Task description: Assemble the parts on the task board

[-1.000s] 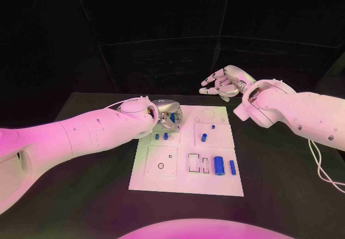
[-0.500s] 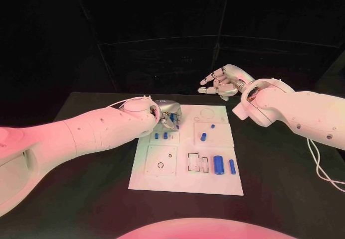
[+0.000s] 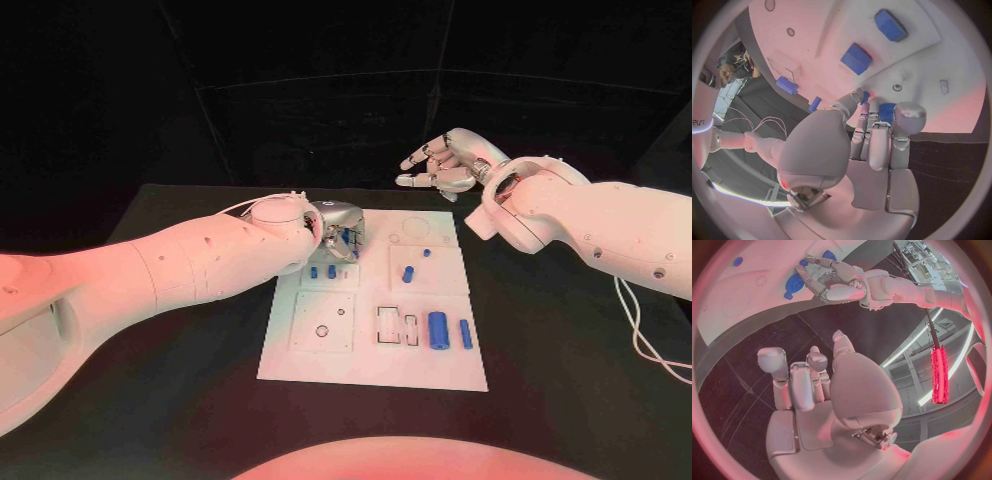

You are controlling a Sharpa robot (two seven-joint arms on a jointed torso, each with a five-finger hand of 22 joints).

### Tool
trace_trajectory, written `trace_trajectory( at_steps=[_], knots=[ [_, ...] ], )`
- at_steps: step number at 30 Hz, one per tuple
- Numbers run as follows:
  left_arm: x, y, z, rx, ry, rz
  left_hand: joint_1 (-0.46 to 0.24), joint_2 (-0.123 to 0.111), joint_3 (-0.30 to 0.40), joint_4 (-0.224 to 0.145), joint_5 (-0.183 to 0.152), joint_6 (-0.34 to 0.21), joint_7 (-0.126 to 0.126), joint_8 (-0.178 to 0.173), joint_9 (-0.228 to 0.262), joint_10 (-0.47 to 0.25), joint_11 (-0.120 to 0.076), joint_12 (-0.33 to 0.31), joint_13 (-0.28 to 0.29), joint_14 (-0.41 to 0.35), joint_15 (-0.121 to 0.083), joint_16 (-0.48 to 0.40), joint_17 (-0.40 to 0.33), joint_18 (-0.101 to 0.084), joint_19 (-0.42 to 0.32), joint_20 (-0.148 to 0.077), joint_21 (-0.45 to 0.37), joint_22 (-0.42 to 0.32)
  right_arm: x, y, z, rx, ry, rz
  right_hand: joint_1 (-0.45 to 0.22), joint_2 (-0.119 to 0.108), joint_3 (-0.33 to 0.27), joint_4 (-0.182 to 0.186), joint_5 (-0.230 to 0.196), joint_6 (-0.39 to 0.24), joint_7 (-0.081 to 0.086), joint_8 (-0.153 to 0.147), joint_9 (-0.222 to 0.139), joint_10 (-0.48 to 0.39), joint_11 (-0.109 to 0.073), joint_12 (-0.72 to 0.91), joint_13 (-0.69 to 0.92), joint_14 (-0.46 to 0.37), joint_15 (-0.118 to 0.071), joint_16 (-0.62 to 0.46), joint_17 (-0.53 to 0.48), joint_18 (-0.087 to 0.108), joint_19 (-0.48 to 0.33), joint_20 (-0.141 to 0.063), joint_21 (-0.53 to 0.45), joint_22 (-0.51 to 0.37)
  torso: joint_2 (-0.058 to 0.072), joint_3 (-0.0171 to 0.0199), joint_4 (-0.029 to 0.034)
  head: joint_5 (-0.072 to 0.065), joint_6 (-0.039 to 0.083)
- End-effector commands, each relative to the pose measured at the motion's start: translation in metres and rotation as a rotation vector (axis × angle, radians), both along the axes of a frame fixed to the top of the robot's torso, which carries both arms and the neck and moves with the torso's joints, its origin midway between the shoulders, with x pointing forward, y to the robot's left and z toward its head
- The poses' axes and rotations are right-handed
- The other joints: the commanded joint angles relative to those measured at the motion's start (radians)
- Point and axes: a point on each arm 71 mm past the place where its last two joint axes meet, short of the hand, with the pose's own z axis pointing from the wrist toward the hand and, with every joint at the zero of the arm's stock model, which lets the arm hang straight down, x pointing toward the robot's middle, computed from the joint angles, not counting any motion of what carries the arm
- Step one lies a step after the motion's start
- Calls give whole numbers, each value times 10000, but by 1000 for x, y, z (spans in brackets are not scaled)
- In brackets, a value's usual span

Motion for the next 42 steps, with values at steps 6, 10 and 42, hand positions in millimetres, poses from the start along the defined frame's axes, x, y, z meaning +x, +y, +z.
trace_trajectory(
  at_steps=[6,10,42],
  knots=[
    [-2,-1,-5,219,164,-77,-8,118,120,2,-5,120,-6,-51,-33,176,-35,-64,-51,318,-82,19,-16,-106,85,-29,88,56,0,1,2,46,-40,100,69,83,-57,3,54,-51,-6,45,-12,-36,-25,23,15,463,-67,-23,20,181,32,-29,-52,5,-5,1,2,-18,-5],
    [-2,-1,-5,214,154,-58,223,391,489,-111,-287,464,-64,19,-23,593,-132,-48,-100,334,-179,29,-25,-125,126,-86,213,204,0,2,2,46,-39,108,69,83,-57,3,54,-51,-6,45,-12,-36,-25,23,15,463,-67,-23,20,181,32,-29,-52,5,-5,3,-3,-14,-7],
    [-11,26,24,-1325,-445,304,207,512,1622,-697,-837,1004,-40,-101,-18,1311,-196,-479,-188,354,-225,58,-93,-175,163,-179,445,528,1,0,1,27,-29,91,69,83,-57,3,54,-51,-6,45,-12,-36,-25,23,15,463,-67,-23,20,181,32,-29,-52,5,-15,-2,26,7,63]
  ],
)
